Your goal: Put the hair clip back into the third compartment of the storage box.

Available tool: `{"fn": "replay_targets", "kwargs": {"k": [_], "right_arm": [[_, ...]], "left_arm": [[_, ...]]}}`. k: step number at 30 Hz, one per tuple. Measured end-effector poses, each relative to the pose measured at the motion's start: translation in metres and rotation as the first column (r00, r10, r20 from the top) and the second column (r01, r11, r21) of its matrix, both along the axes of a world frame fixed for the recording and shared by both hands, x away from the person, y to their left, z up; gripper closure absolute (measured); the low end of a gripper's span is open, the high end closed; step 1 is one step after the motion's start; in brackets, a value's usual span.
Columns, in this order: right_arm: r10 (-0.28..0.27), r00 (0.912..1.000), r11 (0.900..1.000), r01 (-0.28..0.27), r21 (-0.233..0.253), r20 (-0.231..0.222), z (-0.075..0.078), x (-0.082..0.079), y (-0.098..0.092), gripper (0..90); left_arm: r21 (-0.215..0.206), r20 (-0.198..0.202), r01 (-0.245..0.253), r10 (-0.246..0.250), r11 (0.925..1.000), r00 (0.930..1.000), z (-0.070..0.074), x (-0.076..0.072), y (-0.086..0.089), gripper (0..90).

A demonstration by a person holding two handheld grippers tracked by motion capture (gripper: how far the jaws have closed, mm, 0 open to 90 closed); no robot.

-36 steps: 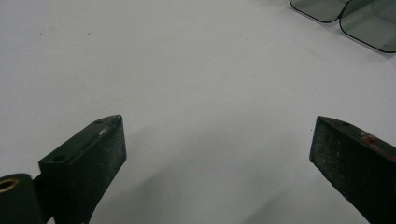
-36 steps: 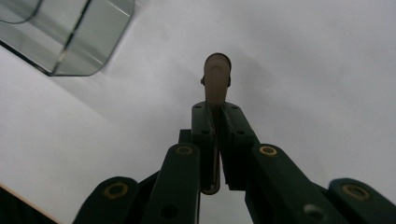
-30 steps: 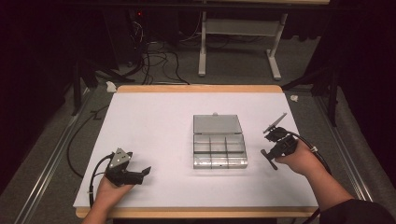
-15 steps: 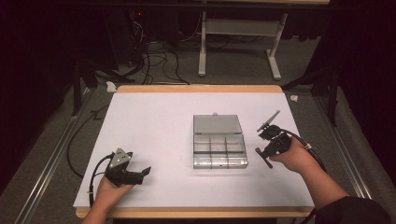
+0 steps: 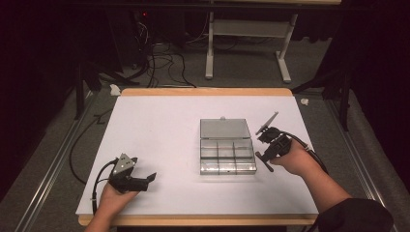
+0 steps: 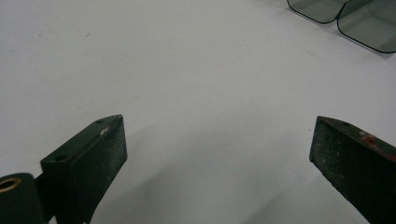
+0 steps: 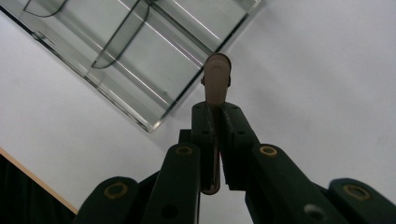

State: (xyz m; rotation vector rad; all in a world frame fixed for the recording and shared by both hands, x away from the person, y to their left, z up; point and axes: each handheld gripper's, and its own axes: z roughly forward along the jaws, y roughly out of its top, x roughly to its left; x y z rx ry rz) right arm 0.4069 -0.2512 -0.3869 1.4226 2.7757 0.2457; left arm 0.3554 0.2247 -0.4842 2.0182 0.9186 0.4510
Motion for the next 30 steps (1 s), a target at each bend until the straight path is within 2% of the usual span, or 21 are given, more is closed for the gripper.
{"fn": "replay_targets", "kwargs": {"k": [1,2,14,15,16,23,28,29,30], "right_arm": [[-0.013,0.9999,1.000,0.013,0.000,-0.008,0.001,0.000,0.002,85.7],[0.006,1.0000,1.000,-0.006,-0.001,-0.002,0.001,0.001,0.003,85.7],[0.052,0.9986,0.999,-0.052,-0.001,0.005,0.006,0.009,0.025,85.6],[0.024,0.9997,1.000,-0.024,-0.002,-0.009,0.008,0.008,0.030,85.6],[0.057,0.9984,0.998,-0.057,0.004,0.002,0.007,0.011,0.030,85.6],[0.063,0.9980,0.998,-0.063,0.006,-0.005,0.009,0.015,0.049,85.7],[0.103,0.9947,0.995,-0.103,-0.001,-0.003,0.005,0.022,0.058,85.7],[0.077,0.9969,0.997,-0.077,-0.004,-0.016,0.004,0.023,0.061,85.6],[0.083,0.9964,0.996,-0.084,-0.010,-0.017,0.003,0.025,0.061,85.6]], "left_arm": [[0.000,0.000,0.000,0.000,1.0000,1.0000,0.000,0.000,0.000,4.6],[0.001,0.000,0.001,-0.001,1.0000,1.0000,0.000,0.000,0.000,4.6],[0.001,-0.001,0.003,-0.003,1.0000,1.0000,0.000,0.000,0.000,4.6],[0.002,-0.002,0.003,-0.003,1.0000,1.0000,0.000,0.000,0.000,4.6],[0.004,-0.002,0.003,-0.003,1.0000,1.0000,0.000,0.000,0.000,4.6],[-0.003,0.000,0.000,0.000,1.0000,1.0000,0.000,0.000,0.000,4.7],[0.002,-0.002,0.007,-0.007,1.0000,1.0000,0.000,0.000,0.000,4.7],[0.000,-0.002,0.007,-0.007,1.0000,1.0000,0.000,0.000,0.000,4.7],[-0.001,-0.001,0.006,-0.006,1.0000,1.0000,0.000,0.000,0.000,4.7]]}}
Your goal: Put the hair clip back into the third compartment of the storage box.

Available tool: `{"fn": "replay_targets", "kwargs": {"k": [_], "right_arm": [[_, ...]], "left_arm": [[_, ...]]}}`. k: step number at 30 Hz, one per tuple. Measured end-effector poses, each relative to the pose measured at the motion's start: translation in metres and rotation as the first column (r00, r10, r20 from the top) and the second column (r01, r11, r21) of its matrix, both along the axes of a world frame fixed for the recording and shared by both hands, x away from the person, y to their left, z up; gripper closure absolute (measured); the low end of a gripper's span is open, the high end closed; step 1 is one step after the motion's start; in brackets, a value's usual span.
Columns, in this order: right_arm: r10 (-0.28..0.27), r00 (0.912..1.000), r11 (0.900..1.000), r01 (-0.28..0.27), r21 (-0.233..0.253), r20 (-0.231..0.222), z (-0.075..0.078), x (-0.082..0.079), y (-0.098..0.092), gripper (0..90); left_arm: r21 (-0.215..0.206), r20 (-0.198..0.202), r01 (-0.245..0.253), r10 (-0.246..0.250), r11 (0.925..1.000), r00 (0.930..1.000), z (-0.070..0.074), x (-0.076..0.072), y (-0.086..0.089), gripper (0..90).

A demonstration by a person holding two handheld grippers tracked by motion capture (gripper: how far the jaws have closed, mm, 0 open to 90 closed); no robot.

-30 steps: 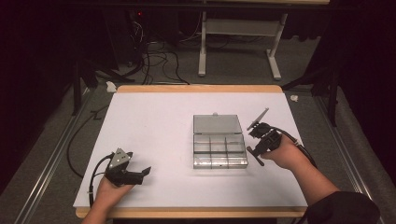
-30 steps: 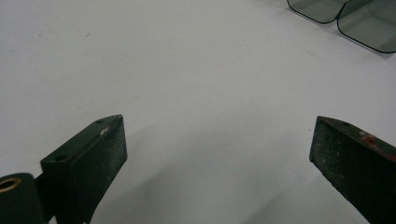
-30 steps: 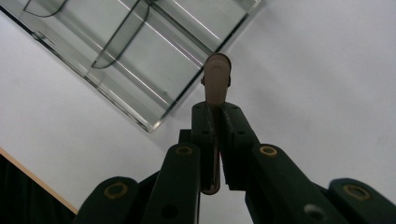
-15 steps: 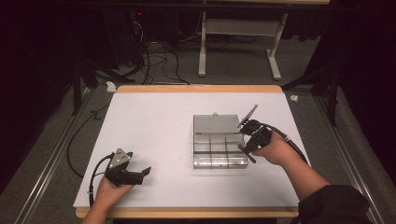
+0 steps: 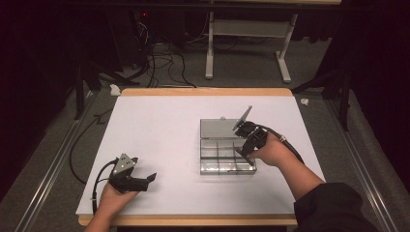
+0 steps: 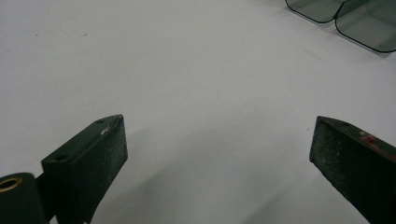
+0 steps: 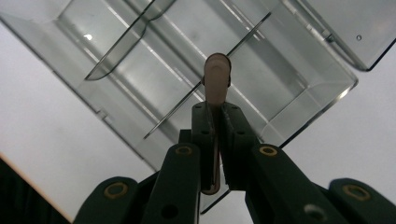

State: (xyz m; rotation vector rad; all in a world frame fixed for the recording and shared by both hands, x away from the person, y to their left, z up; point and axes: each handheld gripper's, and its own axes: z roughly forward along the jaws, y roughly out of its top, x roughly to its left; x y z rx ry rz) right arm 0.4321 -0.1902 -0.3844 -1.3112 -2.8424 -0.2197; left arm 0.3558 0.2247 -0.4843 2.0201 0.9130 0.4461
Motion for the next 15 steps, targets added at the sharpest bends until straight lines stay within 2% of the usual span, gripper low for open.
{"fn": "replay_targets", "kwargs": {"k": [2,3,7,12,14,15], "right_arm": [[0.015,0.9999,1.000,-0.015,-0.004,0.008,-0.003,0.006,0.001,85.6],[0.003,1.0000,1.000,-0.003,-0.006,-0.001,-0.004,0.007,0.002,85.7],[0.009,1.0000,1.000,-0.009,-0.021,0.005,-0.009,0.019,0.000,85.6],[-0.013,0.9999,0.999,0.013,-0.035,0.001,-0.014,0.028,-0.003,85.5],[-0.037,0.9993,0.999,0.037,-0.031,-0.010,-0.015,0.028,-0.003,85.5],[-0.016,0.9999,0.999,0.016,-0.029,-0.002,-0.016,0.029,-0.004,85.4]], "left_arm": [[0.001,-0.003,0.004,-0.004,1.0000,1.0000,0.000,0.000,0.000,4.7],[0.003,-0.005,0.005,-0.005,1.0000,1.0000,0.000,0.000,0.000,4.7],[0.002,-0.002,0.005,-0.005,1.0000,1.0000,0.000,0.000,0.000,4.7],[0.003,-0.001,0.003,-0.003,1.0000,1.0000,0.000,0.000,0.000,4.7],[0.001,-0.001,0.001,-0.001,1.0000,1.0000,0.000,0.000,0.000,4.8],[0.003,0.000,0.000,0.000,1.0000,1.0000,0.000,0.000,0.000,4.8]]}}
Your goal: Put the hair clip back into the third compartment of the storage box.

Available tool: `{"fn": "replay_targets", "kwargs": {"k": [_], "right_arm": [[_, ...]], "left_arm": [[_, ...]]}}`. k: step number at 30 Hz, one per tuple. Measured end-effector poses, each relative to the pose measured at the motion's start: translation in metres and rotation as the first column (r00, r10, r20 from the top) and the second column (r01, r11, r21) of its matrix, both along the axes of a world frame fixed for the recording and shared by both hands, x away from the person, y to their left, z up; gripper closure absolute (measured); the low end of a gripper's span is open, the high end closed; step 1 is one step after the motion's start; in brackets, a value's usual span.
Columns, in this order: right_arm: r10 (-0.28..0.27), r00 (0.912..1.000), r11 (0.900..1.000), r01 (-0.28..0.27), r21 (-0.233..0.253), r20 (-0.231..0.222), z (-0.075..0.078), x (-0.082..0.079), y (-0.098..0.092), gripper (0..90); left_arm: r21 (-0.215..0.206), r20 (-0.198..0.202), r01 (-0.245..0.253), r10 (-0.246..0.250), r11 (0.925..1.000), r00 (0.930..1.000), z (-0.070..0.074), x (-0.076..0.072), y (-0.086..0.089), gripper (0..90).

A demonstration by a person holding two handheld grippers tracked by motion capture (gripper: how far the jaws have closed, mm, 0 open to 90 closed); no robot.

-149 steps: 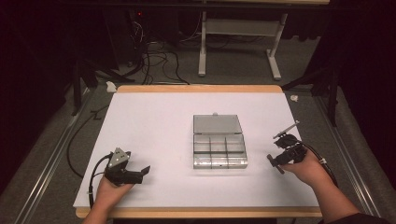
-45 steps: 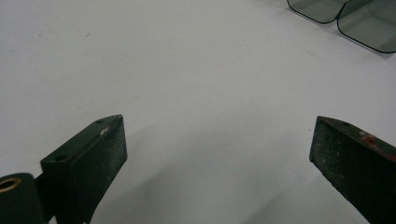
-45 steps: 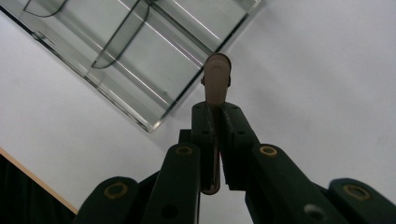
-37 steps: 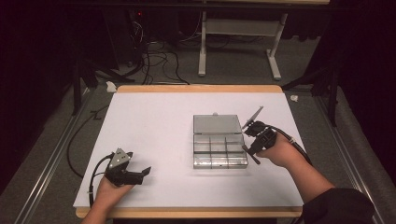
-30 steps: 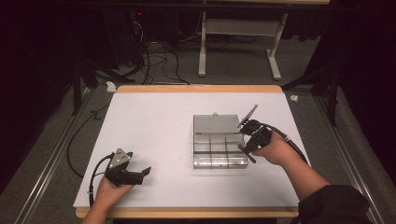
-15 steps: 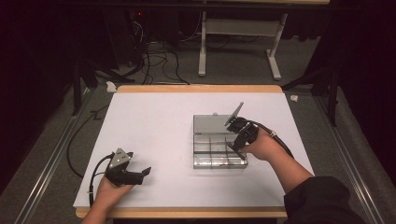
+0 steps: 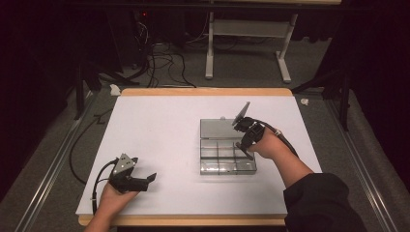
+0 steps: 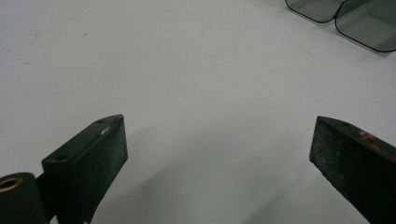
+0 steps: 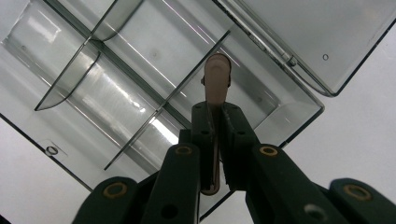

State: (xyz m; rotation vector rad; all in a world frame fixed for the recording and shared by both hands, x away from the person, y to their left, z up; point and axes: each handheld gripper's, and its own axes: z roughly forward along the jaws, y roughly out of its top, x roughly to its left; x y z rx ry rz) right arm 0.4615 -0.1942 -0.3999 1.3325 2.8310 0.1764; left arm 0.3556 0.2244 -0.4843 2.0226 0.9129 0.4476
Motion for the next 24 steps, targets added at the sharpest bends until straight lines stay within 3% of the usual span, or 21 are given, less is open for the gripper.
{"fn": "replay_targets", "kwargs": {"k": [1,3,8,10,15,24], "right_arm": [[-0.024,0.9997,1.000,0.024,-0.010,-0.007,0.000,-0.001,0.002,85.4],[0.002,1.0000,1.000,-0.002,-0.008,-0.001,-0.002,0.001,0.002,85.3],[-0.021,0.9997,1.000,0.021,-0.014,-0.013,-0.004,0.005,0.002,85.3],[-0.003,1.0000,1.000,0.003,-0.011,-0.005,-0.005,0.007,0.001,85.2],[-0.018,0.9996,1.000,0.017,-0.024,-0.022,-0.009,0.008,0.004,85.0],[-0.013,0.9998,0.999,0.012,-0.037,-0.014,-0.012,0.009,0.006,84.9]], "left_arm": [[0.001,0.000,0.000,0.000,1.0000,1.0000,0.000,0.000,0.000,4.8],[0.002,-0.002,0.003,-0.003,1.0000,1.0000,0.000,0.000,0.000,4.8],[0.001,-0.004,0.002,-0.002,1.0000,1.0000,0.000,0.000,0.000,4.8],[0.003,-0.006,0.005,-0.005,1.0000,1.0000,0.000,0.001,0.000,4.8],[0.001,-0.004,0.005,-0.005,1.0000,1.0000,0.000,0.000,0.000,4.9],[0.006,-0.007,0.009,-0.009,0.9999,0.9999,0.000,0.000,-0.001,4.9]]}}
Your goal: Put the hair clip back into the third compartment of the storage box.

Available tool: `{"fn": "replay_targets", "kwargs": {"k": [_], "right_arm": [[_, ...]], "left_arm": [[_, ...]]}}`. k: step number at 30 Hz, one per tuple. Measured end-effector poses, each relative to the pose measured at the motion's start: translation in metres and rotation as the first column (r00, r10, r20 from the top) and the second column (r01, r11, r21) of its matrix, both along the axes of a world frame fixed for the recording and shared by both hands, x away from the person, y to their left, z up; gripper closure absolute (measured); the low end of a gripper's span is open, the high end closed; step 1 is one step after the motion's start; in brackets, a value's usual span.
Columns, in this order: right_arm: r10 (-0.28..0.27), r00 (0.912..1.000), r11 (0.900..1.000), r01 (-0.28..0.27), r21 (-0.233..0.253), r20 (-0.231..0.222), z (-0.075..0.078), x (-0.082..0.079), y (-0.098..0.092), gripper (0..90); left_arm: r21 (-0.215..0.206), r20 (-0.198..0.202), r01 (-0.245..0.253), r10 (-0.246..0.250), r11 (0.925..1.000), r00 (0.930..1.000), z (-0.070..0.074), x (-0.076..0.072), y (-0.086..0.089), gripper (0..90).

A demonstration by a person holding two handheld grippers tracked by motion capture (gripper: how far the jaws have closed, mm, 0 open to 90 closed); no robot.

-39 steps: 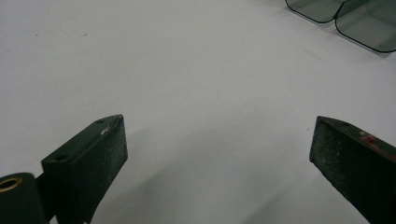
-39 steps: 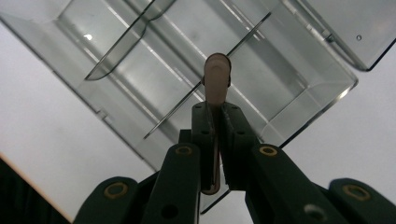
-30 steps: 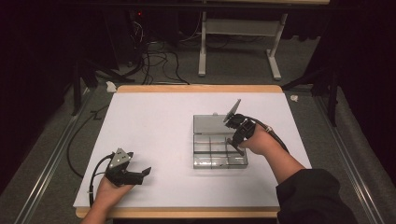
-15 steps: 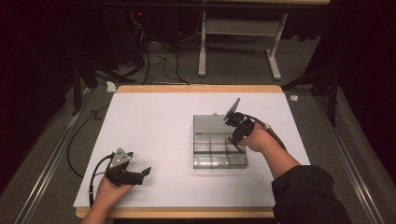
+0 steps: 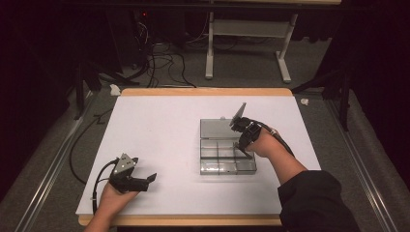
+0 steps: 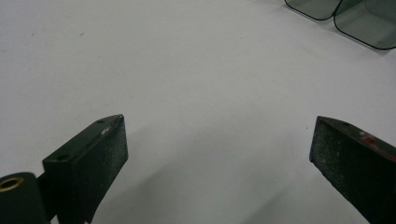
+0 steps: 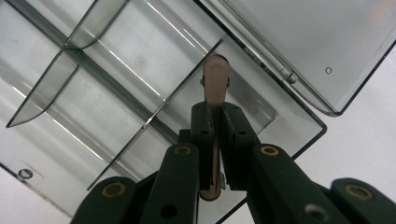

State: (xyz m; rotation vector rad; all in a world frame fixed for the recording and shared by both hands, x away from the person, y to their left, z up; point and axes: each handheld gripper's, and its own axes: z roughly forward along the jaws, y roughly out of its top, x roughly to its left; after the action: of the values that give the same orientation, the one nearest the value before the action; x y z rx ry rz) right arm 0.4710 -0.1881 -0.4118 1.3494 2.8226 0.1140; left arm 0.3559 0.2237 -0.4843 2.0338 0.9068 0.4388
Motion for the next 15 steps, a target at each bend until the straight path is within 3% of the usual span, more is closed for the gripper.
{"fn": "replay_targets", "kwargs": {"k": [6,15], "right_arm": [[-0.019,0.9998,1.000,0.019,-0.005,0.001,-0.0011,0.0014,0.0005,84.8],[-0.006,1.0000,1.000,0.006,-0.008,0.008,-0.0033,0.0051,0.0007,84.7]], "left_arm": [[-0.003,0.001,0.001,-0.001,1.0000,1.0000,-0.0001,0.0001,0.0001,4.9],[-0.004,0.000,0.004,-0.004,1.0000,1.0000,-0.0001,0.0001,0.0001,4.9]]}}
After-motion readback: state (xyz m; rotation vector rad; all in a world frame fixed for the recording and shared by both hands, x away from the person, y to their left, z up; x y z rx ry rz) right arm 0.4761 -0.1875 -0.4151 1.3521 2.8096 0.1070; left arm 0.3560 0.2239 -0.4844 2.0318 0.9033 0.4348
